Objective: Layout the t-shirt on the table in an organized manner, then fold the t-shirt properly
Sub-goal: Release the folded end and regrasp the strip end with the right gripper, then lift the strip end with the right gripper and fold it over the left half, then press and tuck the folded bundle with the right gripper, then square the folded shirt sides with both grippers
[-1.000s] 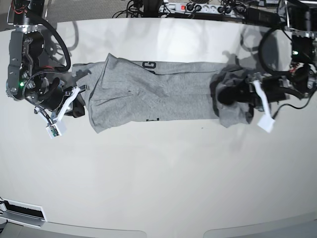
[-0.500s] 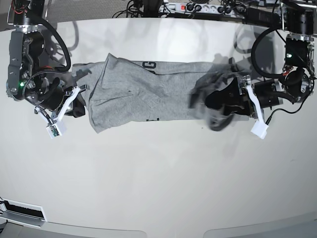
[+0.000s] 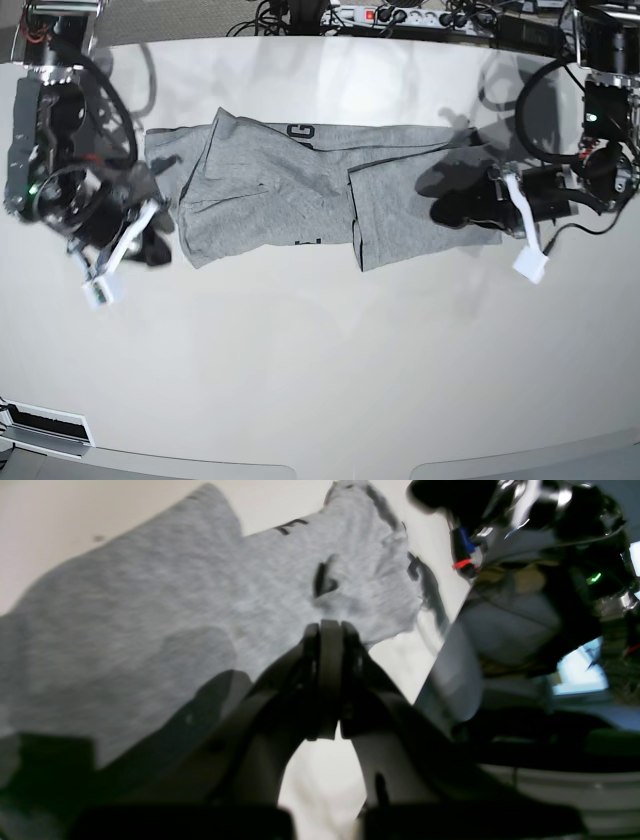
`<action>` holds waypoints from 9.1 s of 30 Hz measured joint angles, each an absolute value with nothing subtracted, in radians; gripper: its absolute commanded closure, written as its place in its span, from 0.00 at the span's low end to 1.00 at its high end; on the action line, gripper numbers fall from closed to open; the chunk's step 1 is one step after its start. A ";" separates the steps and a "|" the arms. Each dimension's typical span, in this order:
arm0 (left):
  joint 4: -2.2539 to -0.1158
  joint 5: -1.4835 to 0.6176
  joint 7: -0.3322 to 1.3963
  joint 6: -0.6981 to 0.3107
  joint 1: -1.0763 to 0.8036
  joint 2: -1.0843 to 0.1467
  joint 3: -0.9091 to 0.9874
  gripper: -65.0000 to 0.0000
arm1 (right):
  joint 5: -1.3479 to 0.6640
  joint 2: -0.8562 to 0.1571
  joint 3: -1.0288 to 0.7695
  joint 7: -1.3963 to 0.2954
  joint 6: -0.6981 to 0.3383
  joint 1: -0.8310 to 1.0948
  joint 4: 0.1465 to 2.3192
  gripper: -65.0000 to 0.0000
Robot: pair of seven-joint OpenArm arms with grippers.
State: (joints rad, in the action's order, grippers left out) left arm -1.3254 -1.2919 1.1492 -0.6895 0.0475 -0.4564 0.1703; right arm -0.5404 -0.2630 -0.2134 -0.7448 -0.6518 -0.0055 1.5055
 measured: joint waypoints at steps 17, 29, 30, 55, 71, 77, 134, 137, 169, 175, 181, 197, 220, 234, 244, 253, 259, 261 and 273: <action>-1.326 -1.151 1.073 -0.690 0.042 -0.582 0.268 1.00 | -0.886 -0.260 -0.513 -0.914 -0.615 0.115 1.281 0.36; -1.326 -1.143 1.073 -0.690 0.042 -0.582 0.268 1.00 | -1.135 -0.263 -0.514 -1.023 -0.696 0.021 0.938 0.36; -1.326 -1.143 1.073 -0.690 0.042 -0.583 0.268 1.00 | -1.158 -0.261 -0.514 -1.054 -0.696 0.019 0.938 0.36; -1.326 -1.143 1.073 -0.690 0.042 -0.582 0.268 1.00 | -0.996 -0.232 -0.206 -0.952 -0.691 -0.005 1.105 0.42; -1.326 -1.136 1.073 -0.690 0.042 -0.582 0.268 1.00 | -1.215 -0.232 -0.310 -1.078 -0.690 -0.003 1.105 0.42; -1.326 -1.136 1.073 -0.690 0.042 -0.582 0.268 1.00 | -1.216 -0.221 -0.339 -1.092 -0.689 0.001 1.105 0.42; -1.326 -1.136 1.069 -0.690 0.041 -0.535 0.268 1.00 | -0.270 0.064 0.323 -0.756 -0.566 0.168 2.010 1.00; -1.326 -1.136 1.069 -0.690 0.041 -0.535 0.268 1.00 | -0.262 0.060 0.351 -0.760 -0.524 0.110 1.903 1.00; -1.326 -1.073 1.065 -0.690 0.030 -0.529 0.268 1.00 | -0.482 0.112 0.270 -0.976 -0.595 -0.092 1.830 0.47; -1.326 -1.048 1.042 -0.690 0.030 -0.528 0.268 1.00 | -0.349 0.111 0.383 -0.874 -0.602 -0.117 1.573 0.47; -1.326 -1.046 1.020 -0.690 0.030 -0.529 0.268 1.00 | -0.249 0.111 0.463 -0.779 -0.536 -0.148 1.434 0.47; -1.326 -1.047 1.020 -0.690 0.030 -0.529 0.268 1.00 | -0.153 0.111 0.464 -0.759 -0.472 -0.167 1.423 0.99; -1.326 -1.047 1.013 -0.690 0.030 -0.529 0.268 1.00 | -0.425 0.145 0.465 -0.835 -0.696 -0.136 1.633 1.00; -1.326 -1.047 1.014 -0.690 0.069 -0.535 0.282 1.00 | -0.416 0.148 0.446 -1.048 -0.668 -0.225 1.668 0.39; -1.455 -1.072 1.121 -0.689 0.074 -0.551 0.197 1.00 | -0.257 0.012 0.226 -0.748 -0.691 -0.247 1.592 1.00; -1.809 -0.934 1.114 -0.693 -0.012 -0.531 -0.129 1.00 | -0.234 -0.074 0.381 -0.732 -0.693 -0.393 1.282 1.00; -1.812 -0.624 0.962 -0.693 -0.051 -0.524 -0.342 1.00 | -0.216 -0.082 0.529 -0.727 -0.679 -0.484 1.106 1.00; -1.787 -0.572 0.912 -0.685 -0.051 -0.528 -0.380 1.00 | -0.217 -0.082 0.580 -0.728 -0.682 -0.500 1.066 1.00; -1.470 -0.399 0.790 -0.644 0.075 -0.453 -0.481 1.00 | -0.173 -0.086 0.673 -0.827 -0.621 -0.506 0.972 1.00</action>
